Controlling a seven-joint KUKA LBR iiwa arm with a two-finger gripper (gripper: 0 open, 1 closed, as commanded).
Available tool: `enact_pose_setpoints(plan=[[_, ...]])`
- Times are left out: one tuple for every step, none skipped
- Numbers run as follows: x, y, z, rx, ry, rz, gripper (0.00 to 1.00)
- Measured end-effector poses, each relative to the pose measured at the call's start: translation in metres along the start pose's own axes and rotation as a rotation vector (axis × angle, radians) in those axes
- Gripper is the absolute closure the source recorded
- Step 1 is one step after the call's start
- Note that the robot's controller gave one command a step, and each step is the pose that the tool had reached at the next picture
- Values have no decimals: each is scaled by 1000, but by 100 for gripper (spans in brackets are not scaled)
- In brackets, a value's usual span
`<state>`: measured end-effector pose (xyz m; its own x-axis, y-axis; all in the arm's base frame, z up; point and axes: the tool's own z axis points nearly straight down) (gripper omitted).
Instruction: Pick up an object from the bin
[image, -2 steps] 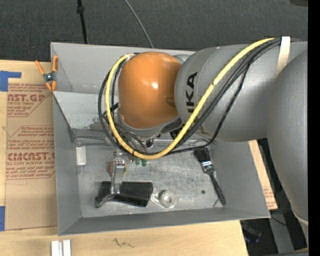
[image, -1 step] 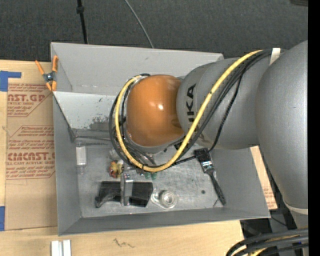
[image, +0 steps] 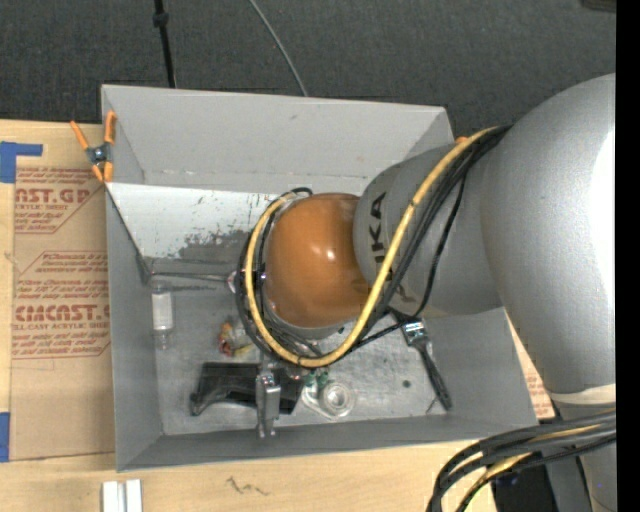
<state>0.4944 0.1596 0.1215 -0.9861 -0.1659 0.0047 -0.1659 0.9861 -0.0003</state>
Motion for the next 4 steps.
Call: enact_pose_setpoints(plan=[[11, -15, -17, -1, -4, -17, 0], [12, -9, 43, -3, -16, 15, 0], [1, -10, 62, -12, -59, 39, 100], [3, -10, 61, -11, -52, 41, 100]])
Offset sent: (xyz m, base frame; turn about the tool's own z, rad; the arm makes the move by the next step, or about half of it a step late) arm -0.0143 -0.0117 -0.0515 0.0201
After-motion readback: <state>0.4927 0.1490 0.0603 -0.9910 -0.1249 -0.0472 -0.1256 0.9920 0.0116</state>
